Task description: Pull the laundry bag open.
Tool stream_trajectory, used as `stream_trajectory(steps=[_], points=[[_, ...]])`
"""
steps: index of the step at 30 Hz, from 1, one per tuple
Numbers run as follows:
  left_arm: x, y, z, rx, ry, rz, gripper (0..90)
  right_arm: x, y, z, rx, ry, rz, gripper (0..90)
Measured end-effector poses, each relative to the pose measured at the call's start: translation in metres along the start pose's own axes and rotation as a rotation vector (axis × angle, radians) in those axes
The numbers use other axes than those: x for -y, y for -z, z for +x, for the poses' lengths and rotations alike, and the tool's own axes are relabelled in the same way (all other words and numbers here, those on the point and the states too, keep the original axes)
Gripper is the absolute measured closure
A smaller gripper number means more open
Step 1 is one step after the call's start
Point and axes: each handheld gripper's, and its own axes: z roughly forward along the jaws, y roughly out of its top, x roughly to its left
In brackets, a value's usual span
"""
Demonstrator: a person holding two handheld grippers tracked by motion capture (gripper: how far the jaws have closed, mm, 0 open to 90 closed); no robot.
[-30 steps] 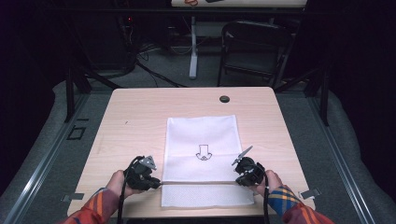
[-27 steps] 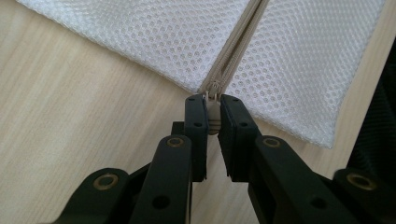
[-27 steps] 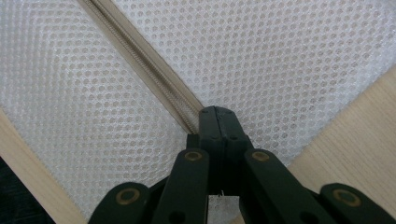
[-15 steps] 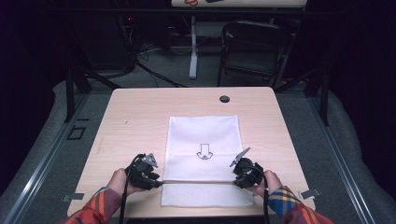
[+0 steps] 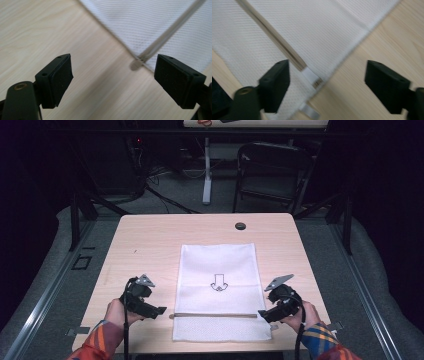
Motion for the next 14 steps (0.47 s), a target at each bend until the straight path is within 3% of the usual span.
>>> stream_trajectory(steps=[3, 6, 7, 11, 14], points=[[0.005, 0.005, 0.009, -0.042, 0.060, -0.004, 8.1, 0.018, 0.006, -0.017, 0.049, -0.073, 0.013, 2.2], [0.007, 0.004, 0.017, -0.075, 0.100, -0.001, 4.8, 0.034, 0.009, -0.032, 0.063, -0.158, 0.026, 0.0], [0.007, 0.003, 0.019, -0.073, 0.109, 0.005, 4.2, 0.039, 0.009, -0.036, 0.085, -0.172, 0.023, 0.0], [0.009, -0.002, 0.024, -0.068, 0.125, 0.026, 1.9, 0.049, 0.006, -0.047, 0.072, -0.219, 0.039, 0.0], [0.009, -0.005, 0.026, -0.058, 0.126, 0.042, 0.8, 0.049, 0.001, -0.049, 0.067, -0.219, 0.056, 0.0]])
